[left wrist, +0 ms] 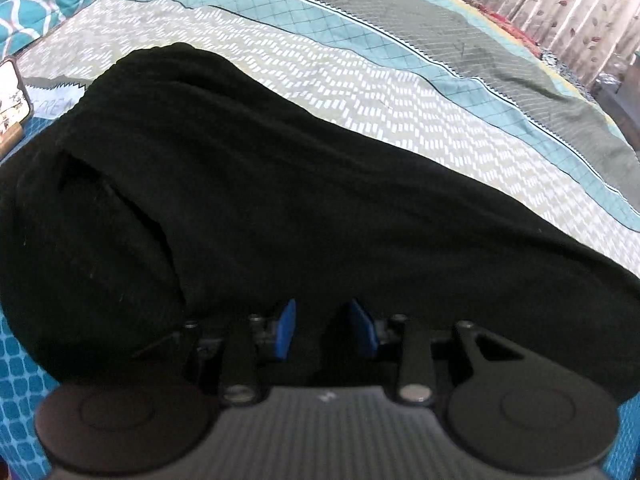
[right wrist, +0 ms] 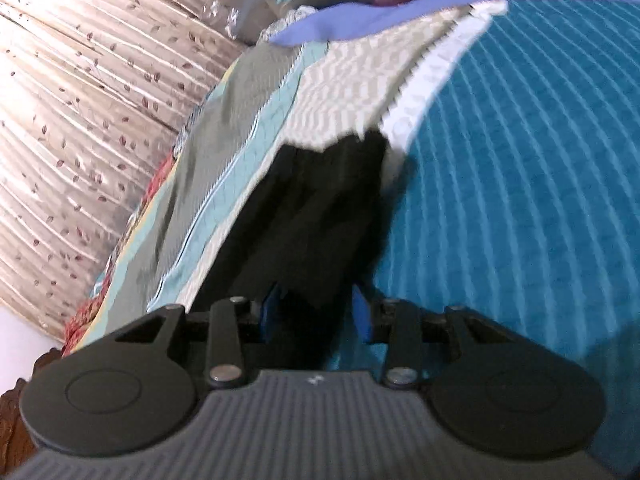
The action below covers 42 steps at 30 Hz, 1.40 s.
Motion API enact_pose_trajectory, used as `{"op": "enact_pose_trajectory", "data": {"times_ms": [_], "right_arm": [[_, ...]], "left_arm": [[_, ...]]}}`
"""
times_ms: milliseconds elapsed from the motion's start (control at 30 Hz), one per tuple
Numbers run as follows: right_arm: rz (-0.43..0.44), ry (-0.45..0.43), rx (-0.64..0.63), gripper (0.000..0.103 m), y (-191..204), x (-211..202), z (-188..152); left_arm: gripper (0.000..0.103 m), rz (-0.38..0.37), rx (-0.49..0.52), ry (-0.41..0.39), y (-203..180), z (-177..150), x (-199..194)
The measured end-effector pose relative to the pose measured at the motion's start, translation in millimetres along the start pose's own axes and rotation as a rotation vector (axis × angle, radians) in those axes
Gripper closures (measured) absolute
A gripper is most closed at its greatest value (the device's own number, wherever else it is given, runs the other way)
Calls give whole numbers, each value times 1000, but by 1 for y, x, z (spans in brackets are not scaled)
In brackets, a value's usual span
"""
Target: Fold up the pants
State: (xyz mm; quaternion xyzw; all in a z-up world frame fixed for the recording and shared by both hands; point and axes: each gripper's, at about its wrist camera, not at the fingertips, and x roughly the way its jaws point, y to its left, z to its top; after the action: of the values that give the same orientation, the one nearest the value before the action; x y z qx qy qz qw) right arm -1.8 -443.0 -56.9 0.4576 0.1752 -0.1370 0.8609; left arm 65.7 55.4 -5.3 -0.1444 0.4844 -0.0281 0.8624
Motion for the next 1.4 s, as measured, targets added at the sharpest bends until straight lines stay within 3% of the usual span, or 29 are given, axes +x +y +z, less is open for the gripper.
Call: {"op": "enact_pose_trajectory", "data": {"times_ms": [167, 300, 400, 567, 633, 667, 800, 933, 1033, 1167, 1300, 1400], "right_arm": [[-9, -18, -24, 60, 4, 36, 23], [-33, -39, -42, 59, -4, 28, 32], [-73, -117, -42, 50, -17, 7, 31], [-56, -60, -67, 48, -13, 27, 33], [-77, -42, -98, 58, -2, 39, 34], [-83, -35, -105, 84, 0, 43, 35], [-105, -63, -98, 87, 4, 33, 37], [-37, -127, -194, 88, 30, -8, 32], [30, -137, -344, 89, 65, -35, 14], [104, -80, -628, 90, 122, -40, -35], [164, 44, -903, 91, 167, -14, -108], [177, 232, -1060, 87, 179, 16, -165]], "left_arm": [[66, 2, -19, 14, -4, 5, 0], [66, -14, -35, 23, -3, 7, -2], [65, -21, -46, 35, 2, 6, -2], [64, -18, -52, 36, 1, 8, -1], [64, -24, -61, 38, 0, 7, -3], [64, -27, -62, 38, -1, 7, -5], [64, -50, -59, 24, 1, 9, -14], [63, -96, -77, 20, 3, 10, -24], [63, -129, -76, 16, 1, 8, -28], [63, -162, -69, 18, 3, -1, -35], [61, -168, -89, 6, 19, -6, -47], [60, -158, -116, -11, 32, -10, -55]]}}
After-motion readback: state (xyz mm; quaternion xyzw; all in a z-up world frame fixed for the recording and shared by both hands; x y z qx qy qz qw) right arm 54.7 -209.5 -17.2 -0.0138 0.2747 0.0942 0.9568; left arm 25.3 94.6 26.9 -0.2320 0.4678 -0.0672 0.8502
